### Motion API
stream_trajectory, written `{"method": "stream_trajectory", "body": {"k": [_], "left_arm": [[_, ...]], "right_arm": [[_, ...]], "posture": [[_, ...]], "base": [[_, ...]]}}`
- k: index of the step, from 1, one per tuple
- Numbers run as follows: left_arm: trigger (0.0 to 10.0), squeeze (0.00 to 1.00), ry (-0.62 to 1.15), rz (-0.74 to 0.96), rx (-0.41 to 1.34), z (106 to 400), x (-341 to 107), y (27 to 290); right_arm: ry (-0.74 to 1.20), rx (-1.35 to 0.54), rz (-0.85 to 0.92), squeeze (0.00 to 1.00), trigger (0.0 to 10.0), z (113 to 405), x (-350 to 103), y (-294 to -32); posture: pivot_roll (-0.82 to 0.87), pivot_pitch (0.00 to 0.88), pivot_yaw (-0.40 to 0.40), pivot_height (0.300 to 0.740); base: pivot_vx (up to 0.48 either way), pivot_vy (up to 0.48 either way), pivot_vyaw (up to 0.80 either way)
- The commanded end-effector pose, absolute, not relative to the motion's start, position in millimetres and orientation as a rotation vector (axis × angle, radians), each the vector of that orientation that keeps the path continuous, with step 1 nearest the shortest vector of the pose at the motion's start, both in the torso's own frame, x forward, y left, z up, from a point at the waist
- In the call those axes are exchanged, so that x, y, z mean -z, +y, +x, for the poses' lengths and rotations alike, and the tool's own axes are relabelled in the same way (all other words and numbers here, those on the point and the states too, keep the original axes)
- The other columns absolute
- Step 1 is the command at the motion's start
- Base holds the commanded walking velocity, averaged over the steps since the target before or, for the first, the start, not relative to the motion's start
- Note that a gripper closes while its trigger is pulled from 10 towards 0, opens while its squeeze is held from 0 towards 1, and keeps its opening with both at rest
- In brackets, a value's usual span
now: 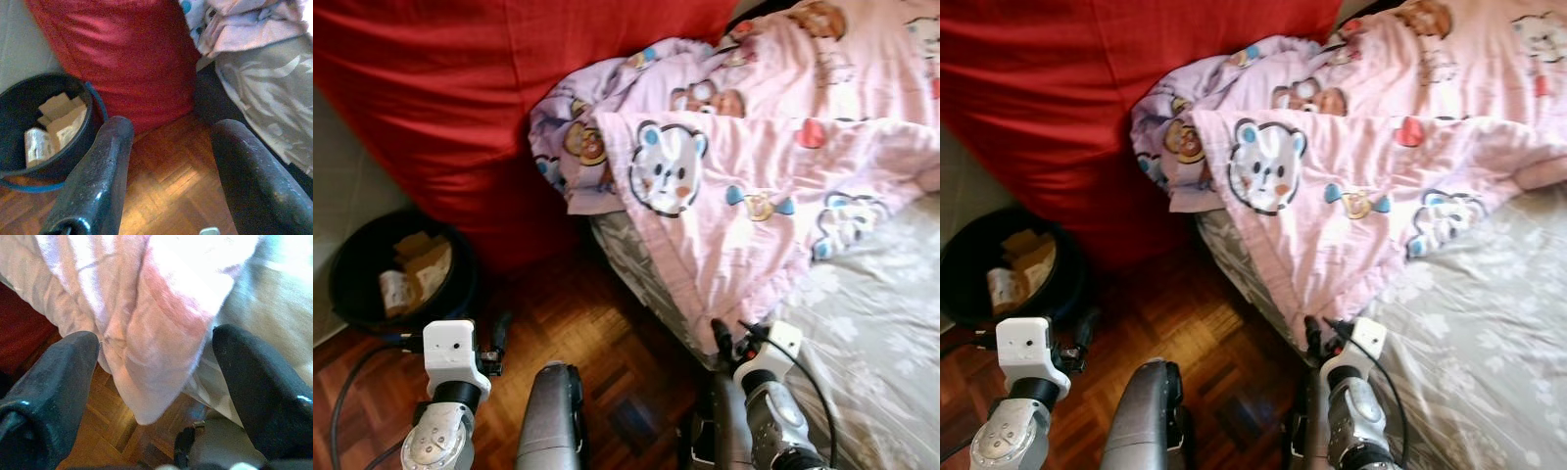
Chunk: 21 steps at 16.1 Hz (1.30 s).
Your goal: Clean up the room
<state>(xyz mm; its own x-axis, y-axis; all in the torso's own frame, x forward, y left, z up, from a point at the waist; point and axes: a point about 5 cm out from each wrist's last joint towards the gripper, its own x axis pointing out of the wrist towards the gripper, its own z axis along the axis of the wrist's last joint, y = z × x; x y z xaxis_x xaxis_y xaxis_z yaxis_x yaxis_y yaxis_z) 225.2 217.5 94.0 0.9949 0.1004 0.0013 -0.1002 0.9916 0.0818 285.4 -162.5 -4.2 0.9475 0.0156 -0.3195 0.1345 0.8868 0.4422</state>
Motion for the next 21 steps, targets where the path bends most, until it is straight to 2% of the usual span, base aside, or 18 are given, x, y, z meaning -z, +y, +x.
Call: {"method": "stream_trajectory", "body": {"k": [1, 8, 15, 21], "left_arm": [[10.0, 0.00, 0.044, 0.084, -0.104, 217.9, -87.9, 220.2], [10.0, 0.00, 0.068, 0.087, -0.116, 202.7, -89.2, 219.7], [10.0, 0.00, 0.098, 0.093, -0.130, 188.4, -88.5, 218.7], [10.0, 0.00, 0.114, 0.100, -0.129, 182.9, -86.9, 217.5]], "right_arm": [[0.339, 0.079, 0.495, 0.00, 10.0, 279.2, 9.9, -163.3], [0.302, 0.135, 0.571, 0.00, 10.0, 274.8, 12.2, -157.2], [0.207, 0.083, 0.580, 0.00, 10.0, 299.1, -11.9, -152.7], [0.197, 0.080, 0.589, 0.00, 10.0, 305.1, -17.2, -156.2]], "posture": [[0.20, 0.378, 0.027, 0.606], [0.24, 0.416, 0.029, 0.606], [0.25, 0.446, 0.025, 0.606], [0.26, 0.458, 0.028, 0.606]], "base": [[0.000, 0.000, 0.00], [0.000, 0.000, 0.00], [0.000, 0.000, 0.00], [0.000, 0.000, 0.00]]}}
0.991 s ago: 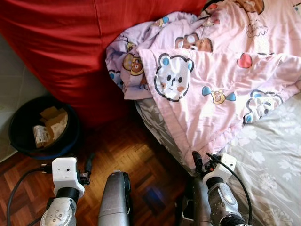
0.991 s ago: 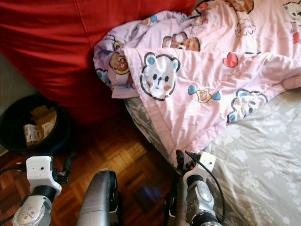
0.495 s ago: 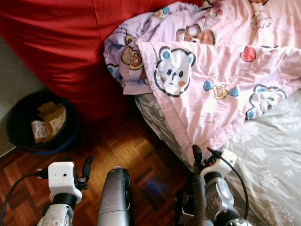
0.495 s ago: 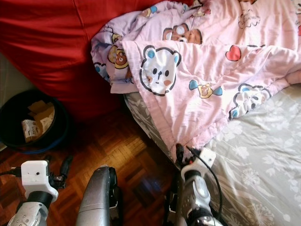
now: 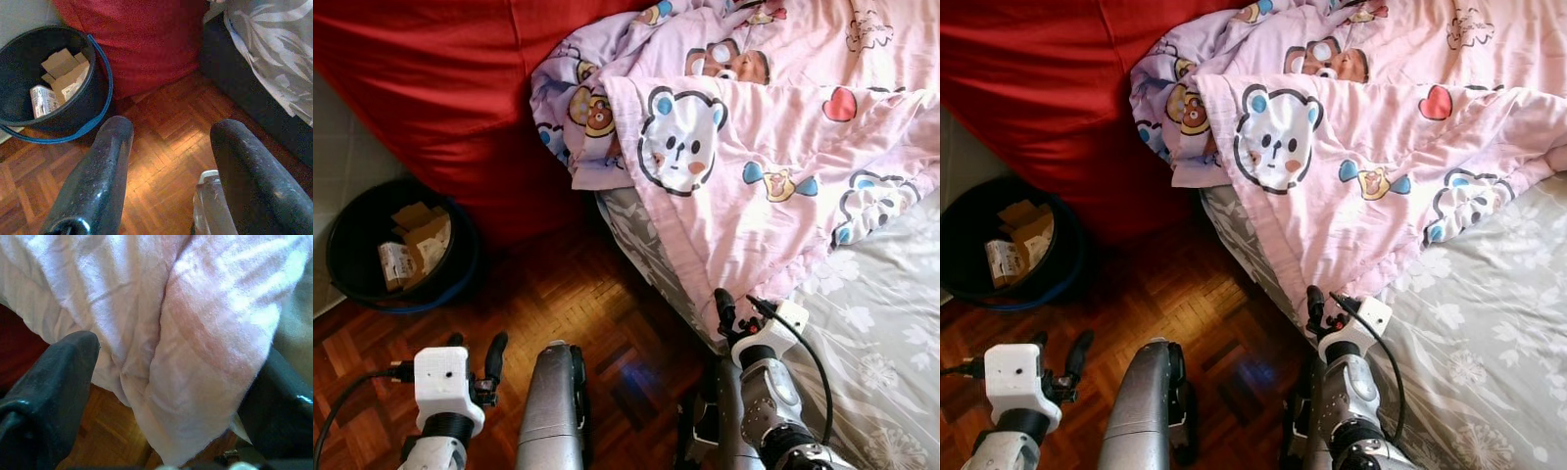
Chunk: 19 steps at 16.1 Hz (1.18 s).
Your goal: Clean up the room
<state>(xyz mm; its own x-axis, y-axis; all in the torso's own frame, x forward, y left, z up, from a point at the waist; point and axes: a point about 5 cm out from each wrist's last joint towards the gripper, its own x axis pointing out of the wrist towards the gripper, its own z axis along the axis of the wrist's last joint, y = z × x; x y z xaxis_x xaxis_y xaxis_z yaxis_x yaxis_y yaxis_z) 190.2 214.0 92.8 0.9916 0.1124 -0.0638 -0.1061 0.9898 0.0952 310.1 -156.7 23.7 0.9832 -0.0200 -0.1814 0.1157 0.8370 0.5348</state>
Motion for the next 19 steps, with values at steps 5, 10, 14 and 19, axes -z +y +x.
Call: {"method": "stream_trajectory", "body": {"k": [5, 10, 14, 19], "left_arm": [[10.0, 0.00, 0.115, 0.098, -0.125, 182.0, -87.2, 213.5], [10.0, 0.00, 0.127, 0.096, -0.129, 177.8, -85.9, 212.8], [10.0, 0.00, 0.135, 0.092, -0.134, 174.5, -84.7, 211.4], [10.0, 0.00, 0.144, 0.092, -0.141, 174.6, -82.6, 212.1]], "right_arm": [[0.154, 0.084, 0.603, 0.00, 10.0, 316.7, -30.1, -160.3], [0.254, 0.073, 0.596, 0.00, 10.0, 309.0, -16.6, -153.7], [0.254, 0.062, 0.603, 0.00, 0.0, 308.0, -15.7, -150.8], [0.256, 0.058, 0.591, 0.00, 0.0, 311.1, -18.5, -151.4]], "posture": [[0.25, 0.465, 0.022, 0.606], [0.25, 0.474, 0.016, 0.606], [0.26, 0.480, 0.012, 0.606], [0.25, 0.471, 0.004, 0.606]], "base": [[0.000, 0.000, 0.00], [0.000, 0.000, 0.00], [0.000, 0.000, 0.00], [0.000, 0.000, 0.00]]}}
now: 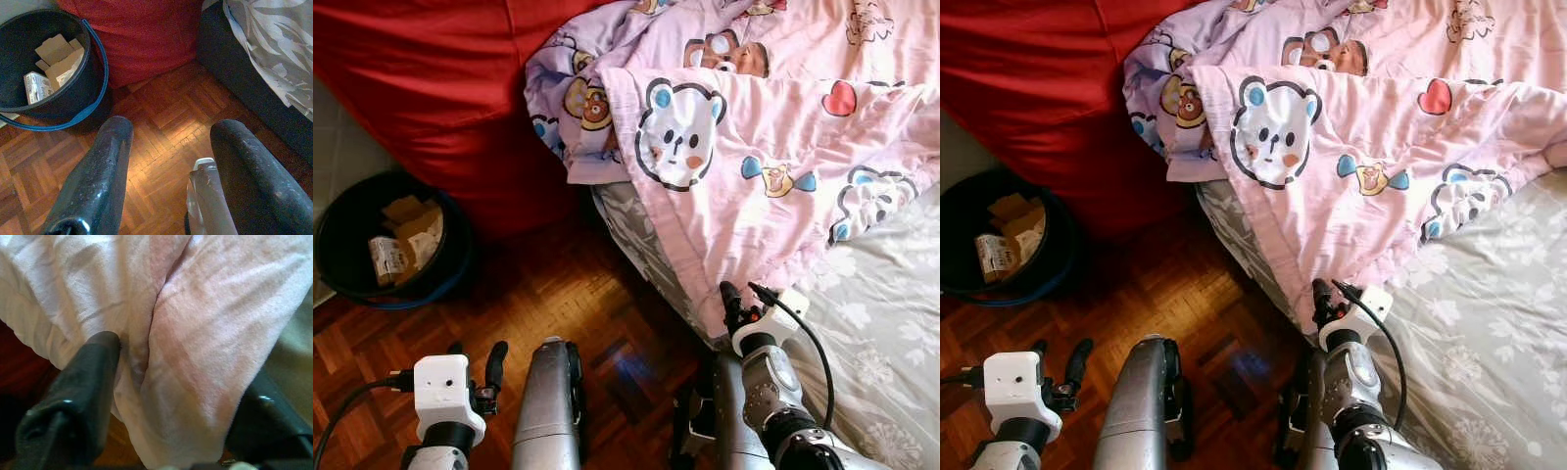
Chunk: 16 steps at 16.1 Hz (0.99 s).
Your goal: Clean up the room
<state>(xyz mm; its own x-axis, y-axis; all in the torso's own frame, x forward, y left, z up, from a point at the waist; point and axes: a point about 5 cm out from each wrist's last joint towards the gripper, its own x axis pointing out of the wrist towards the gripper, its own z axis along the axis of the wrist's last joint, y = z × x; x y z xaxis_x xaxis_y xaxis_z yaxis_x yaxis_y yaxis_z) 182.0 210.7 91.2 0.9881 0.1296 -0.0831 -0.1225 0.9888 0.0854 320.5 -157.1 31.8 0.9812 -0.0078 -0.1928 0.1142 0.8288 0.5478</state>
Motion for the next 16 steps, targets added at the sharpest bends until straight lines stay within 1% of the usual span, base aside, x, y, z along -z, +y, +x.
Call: {"method": "stream_trajectory", "body": {"k": [1, 9, 12, 16], "left_arm": [[10.0, 0.00, 0.145, 0.089, -0.141, 174.3, -82.0, 211.4], [10.0, 0.00, 0.134, 0.082, -0.142, 185.8, -79.3, 211.0], [10.0, 0.00, 0.133, 0.073, -0.139, 196.0, -73.1, 208.1], [10.0, 0.00, 0.117, 0.053, -0.143, 216.7, -66.4, 206.8]], "right_arm": [[0.259, 0.056, 0.587, 0.00, 0.0, 309.8, -17.3, -150.8], [0.280, 0.054, 0.577, 0.00, 0.0, 310.2, -16.4, -149.6], [0.287, 0.056, 0.568, 0.00, 0.0, 310.8, -16.6, -151.8], [0.250, 0.050, 0.556, 0.00, 0.0, 314.1, -22.1, -156.5]], "posture": [[0.25, 0.469, 0.004, 0.606], [0.24, 0.424, -0.010, 0.606], [0.24, 0.384, -0.023, 0.606], [0.20, 0.298, -0.050, 0.606]], "base": [[0.000, 0.000, 0.00], [0.000, 0.000, 0.00], [0.000, 0.000, 0.00], [0.000, 0.000, 0.00]]}}
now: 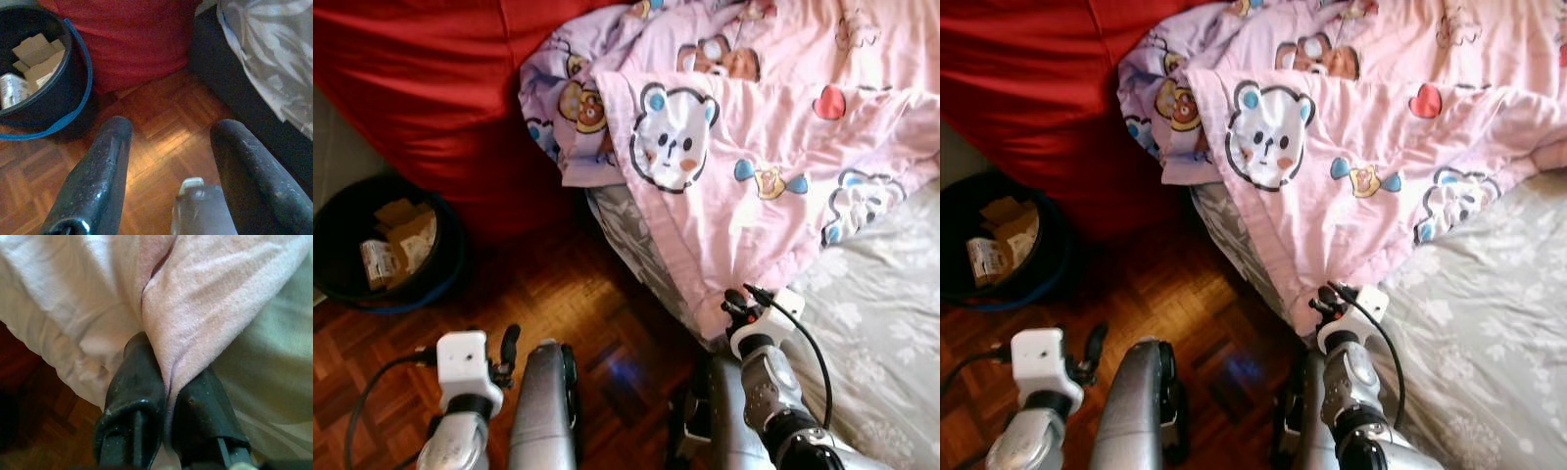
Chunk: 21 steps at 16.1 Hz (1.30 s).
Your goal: Clean up the room
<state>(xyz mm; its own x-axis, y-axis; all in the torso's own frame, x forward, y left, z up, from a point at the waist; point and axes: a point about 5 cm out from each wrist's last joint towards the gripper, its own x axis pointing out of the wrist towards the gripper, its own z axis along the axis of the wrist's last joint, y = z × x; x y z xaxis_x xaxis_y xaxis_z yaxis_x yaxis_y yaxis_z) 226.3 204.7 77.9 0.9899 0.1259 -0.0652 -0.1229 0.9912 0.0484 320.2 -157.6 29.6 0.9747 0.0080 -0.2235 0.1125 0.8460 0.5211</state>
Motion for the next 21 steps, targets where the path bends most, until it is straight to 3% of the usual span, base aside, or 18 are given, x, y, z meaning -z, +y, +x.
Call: {"method": "stream_trajectory", "body": {"k": [1, 3, 4, 10, 15, 20, 21], "left_arm": [[10.0, 0.00, 0.106, 0.051, -0.141, 221.7, -67.1, 206.4], [10.0, 0.00, 0.097, 0.046, -0.139, 234.2, -64.5, 206.1], [10.0, 0.00, 0.095, 0.044, -0.135, 237.8, -62.6, 205.0], [10.0, 0.00, 0.097, 0.030, -0.114, 243.9, -53.6, 200.3], [10.0, 0.00, 0.088, 0.033, -0.107, 248.0, -51.1, 203.1], [10.0, 0.00, 0.086, 0.030, -0.102, 246.6, -47.4, 201.5], [10.0, 0.00, 0.084, 0.031, -0.099, 246.9, -47.7, 201.1]], "right_arm": [[0.234, 0.053, 0.557, 0.00, 0.0, 314.2, -23.4, -158.9], [0.221, 0.063, 0.553, 0.00, 0.0, 315.6, -25.7, -161.8], [0.208, 0.070, 0.541, 0.00, 10.0, 312.7, -24.4, -164.7], [0.251, 0.080, 0.499, 0.00, 10.0, 293.3, -6.8, -166.7], [0.473, 0.058, 0.438, 0.00, 10.0, 274.9, 18.9, -162.3], [0.461, 0.030, 0.643, 0.00, 10.0, 267.8, 21.1, -159.5], [0.543, -0.021, 0.584, 0.00, 10.0, 262.5, 27.2, -155.3]], "posture": [[0.19, 0.282, -0.054, 0.606], [0.16, 0.246, -0.059, 0.606], [0.14, 0.233, -0.058, 0.606], [0.08, 0.194, -0.057, 0.606], [0.07, 0.172, -0.067, 0.606], [0.06, 0.161, -0.067, 0.606], [0.06, 0.160, -0.066, 0.606]], "base": [[0.000, 0.000, 0.00], [0.000, 0.000, 0.00], [0.000, 0.000, 0.00], [0.000, 0.000, 0.00], [0.000, 0.000, 0.00], [0.000, 0.000, 0.00], [0.000, 0.000, 0.00]]}}
